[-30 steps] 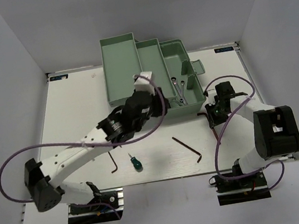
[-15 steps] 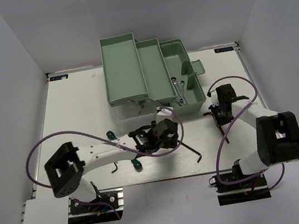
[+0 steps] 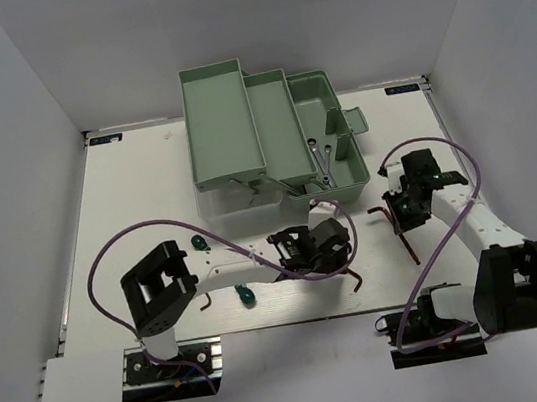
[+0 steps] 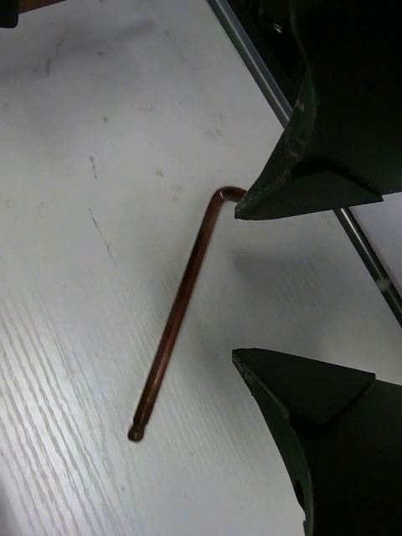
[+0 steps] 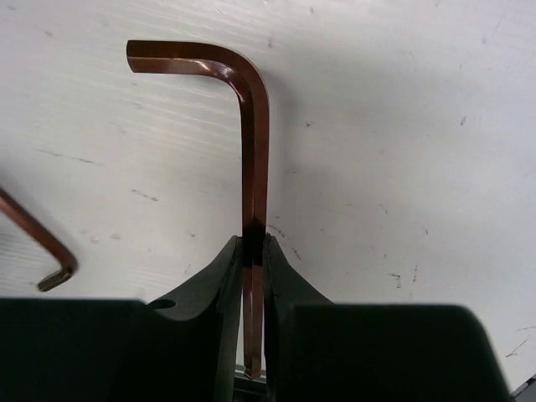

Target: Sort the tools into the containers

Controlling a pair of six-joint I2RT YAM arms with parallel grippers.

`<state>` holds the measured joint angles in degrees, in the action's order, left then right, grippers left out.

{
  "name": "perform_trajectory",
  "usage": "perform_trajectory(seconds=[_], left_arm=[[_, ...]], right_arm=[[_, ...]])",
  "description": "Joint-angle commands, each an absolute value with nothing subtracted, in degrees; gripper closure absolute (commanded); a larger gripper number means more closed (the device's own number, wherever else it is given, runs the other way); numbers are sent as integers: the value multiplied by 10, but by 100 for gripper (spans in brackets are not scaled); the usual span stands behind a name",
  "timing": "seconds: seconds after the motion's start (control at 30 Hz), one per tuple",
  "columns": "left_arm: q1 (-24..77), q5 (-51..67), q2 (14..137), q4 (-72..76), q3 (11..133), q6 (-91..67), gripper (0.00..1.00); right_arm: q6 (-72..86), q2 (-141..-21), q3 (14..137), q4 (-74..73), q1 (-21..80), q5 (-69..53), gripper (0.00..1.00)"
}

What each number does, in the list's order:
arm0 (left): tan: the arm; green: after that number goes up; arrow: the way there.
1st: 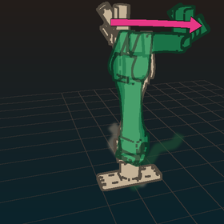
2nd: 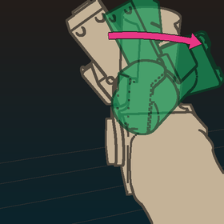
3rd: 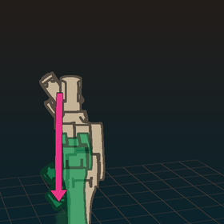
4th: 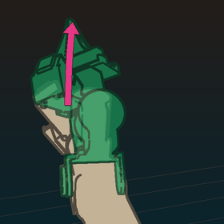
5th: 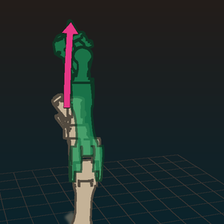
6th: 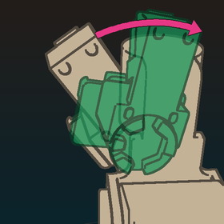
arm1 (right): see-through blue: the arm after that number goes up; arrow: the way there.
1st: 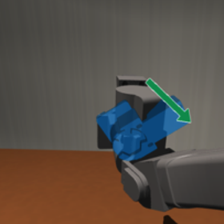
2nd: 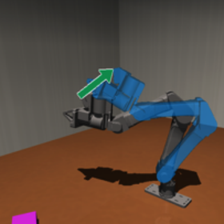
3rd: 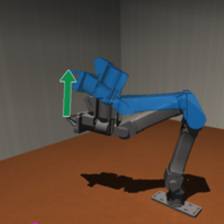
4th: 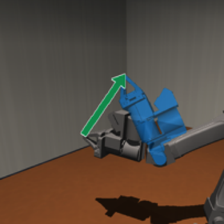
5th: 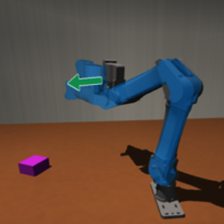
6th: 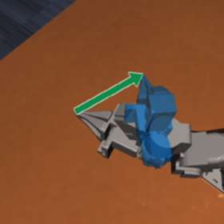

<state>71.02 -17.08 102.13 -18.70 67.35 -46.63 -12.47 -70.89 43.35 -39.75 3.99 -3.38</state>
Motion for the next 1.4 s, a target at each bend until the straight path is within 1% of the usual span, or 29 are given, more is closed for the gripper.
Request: perform_trajectory(seconds=[0.0, 0.1, 0.33, 0.5, 0.67, 0.73, 0.77, 0.8, 0.83, 0.87, 0.9, 0.93, 0.97, 1.07, 1.1, 1.13, 1.2, 1.23, 1.37], left_arm=[[715, -156, 1039, -185, 712, -504, 27], [715, -144, 1065, -185, 736, -540, 26], [715, -139, 1088, -198, 741, -626, 25], [715, -144, 1100, -210, 741, -645, 25], [715, -150, 1122, -227, 747, -660, 25], [715, -156, 1135, -241, 764, -665, 25], [715, -156, 1141, -251, 769, -671, 25], [715, -156, 1146, -258, 769, -671, 25], [715, -156, 1153, -258, 774, -671, 25], [715, -156, 1153, -258, 774, -676, 25], [715, -162, 1159, -258, 774, -676, 25], [715, -162, 1159, -264, 774, -682, 25], [715, -162, 1159, -264, 774, -682, 25], [715, -162, 1159, -264, 774, -682, 25], [715, -162, 1159, -264, 774, -682, 25], [715, -162, 1159, -269, 774, -682, 24], [720, -162, 1159, -274, 774, -688, 22], [720, -162, 1159, -274, 774, -688, 21], [725, -167, 1144, -279, 755, -706, 21]], right_arm=[[-139, -686, 473, -426, 33, -83, 100], [-141, -672, 488, -452, 31, -111, 100], [-174, -625, 557, -499, 31, -194, 100], [-172, -644, 641, -495, 32, -211, 100], [-141, -714, 748, -479, 36, -262, 100], [-125, -758, 817, -477, 40, -291, 100], [-118, -805, 837, -477, 45, -321, 100], [-105, -822, 854, -472, 50, -347, 100], [-88, -837, 900, -467, 54, -360, 100], [-67, -876, 914, -446, 63, -386, 100], [-59, -891, 958, -427, 74, -391, 100], [-50, -905, 976, -423, 80, -396, 100], [-25, -952, 995, -419, 85, -407, 100], [19, -1036, 1134, -422, 112, -429, 100], [27, -1066, 1153, -423, 119, -428, 100], [43, -1079, 1197, -416, 123, -431, 100], [83, -1113, 1210, -398, 134, -435, 100], [90, -1115, 1202, -363, 142, -433, 100], [127, -1140, 1192, -309, 161, -431, 100]])
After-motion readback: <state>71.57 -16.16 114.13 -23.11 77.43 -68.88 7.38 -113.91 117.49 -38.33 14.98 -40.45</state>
